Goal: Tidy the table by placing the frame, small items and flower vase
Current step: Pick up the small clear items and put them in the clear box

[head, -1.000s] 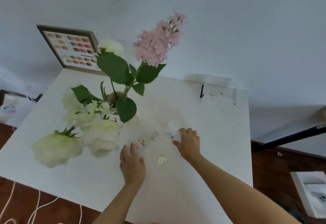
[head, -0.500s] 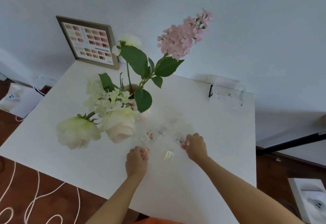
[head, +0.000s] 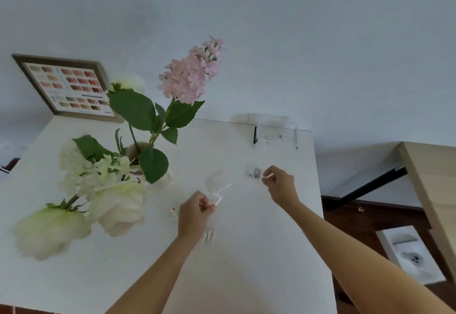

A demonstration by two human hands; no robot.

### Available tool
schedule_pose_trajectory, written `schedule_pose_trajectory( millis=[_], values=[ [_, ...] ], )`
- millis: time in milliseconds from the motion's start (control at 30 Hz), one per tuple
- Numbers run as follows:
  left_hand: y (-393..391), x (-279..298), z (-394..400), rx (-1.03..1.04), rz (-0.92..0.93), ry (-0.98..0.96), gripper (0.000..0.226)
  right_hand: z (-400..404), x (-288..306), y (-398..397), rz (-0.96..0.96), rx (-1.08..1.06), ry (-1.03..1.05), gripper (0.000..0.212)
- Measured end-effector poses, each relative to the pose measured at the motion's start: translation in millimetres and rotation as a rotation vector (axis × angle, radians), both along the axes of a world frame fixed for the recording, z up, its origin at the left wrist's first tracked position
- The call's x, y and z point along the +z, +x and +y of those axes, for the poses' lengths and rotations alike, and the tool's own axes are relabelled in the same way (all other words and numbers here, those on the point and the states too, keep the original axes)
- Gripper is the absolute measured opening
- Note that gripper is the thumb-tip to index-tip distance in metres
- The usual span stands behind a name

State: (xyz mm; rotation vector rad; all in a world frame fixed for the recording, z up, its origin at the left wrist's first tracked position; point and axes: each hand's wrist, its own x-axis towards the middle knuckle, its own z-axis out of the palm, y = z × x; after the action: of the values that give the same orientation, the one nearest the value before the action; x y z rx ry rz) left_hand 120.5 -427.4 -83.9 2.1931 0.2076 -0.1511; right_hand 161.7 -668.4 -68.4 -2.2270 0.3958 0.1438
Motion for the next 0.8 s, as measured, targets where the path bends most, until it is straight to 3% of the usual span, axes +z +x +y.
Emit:
schedule_pose_trajectory(
  millis=[100, 233, 400, 567, 667, 800],
  values=[
    [47.3, 15.8, -39.5, -0.063, -0.077, -0.048, 0.018, -27.2, 11.5, 24.7, -0.075, -0.068, -0.031, 0.027],
    [107.2, 34.2, -89.7, -0.130, -0.158, -0.033, 0.002, -61.3, 23.2, 62.2, -0.125, -0.164, -0.064, 0.026],
    [167.2, 46.0, -141.0, -0.177, -0.178, -0.013, 0.005, -88.6, 32.6, 106.8, -0.156, -0.228, -0.102, 0.008],
    [200.7, 42.9, -168.7, -0.206, -0.158, -0.011, 0.018, -95.6, 25.6, 128.5, -0.159, -0.242, -0.060, 0.019],
    [197.6, 34.4, -165.4, -0.219, -0.128, 0.006, 0.034, -89.5, 14.2, 122.1, -0.189, -0.225, -0.120, 0.034],
    [158.9, 17.7, -138.0, -0.179, -0.139, 0.033, 0.036, -66.3, -4.5, 92.6, -0.348, -0.132, -0.151, 0.020]
  ],
)
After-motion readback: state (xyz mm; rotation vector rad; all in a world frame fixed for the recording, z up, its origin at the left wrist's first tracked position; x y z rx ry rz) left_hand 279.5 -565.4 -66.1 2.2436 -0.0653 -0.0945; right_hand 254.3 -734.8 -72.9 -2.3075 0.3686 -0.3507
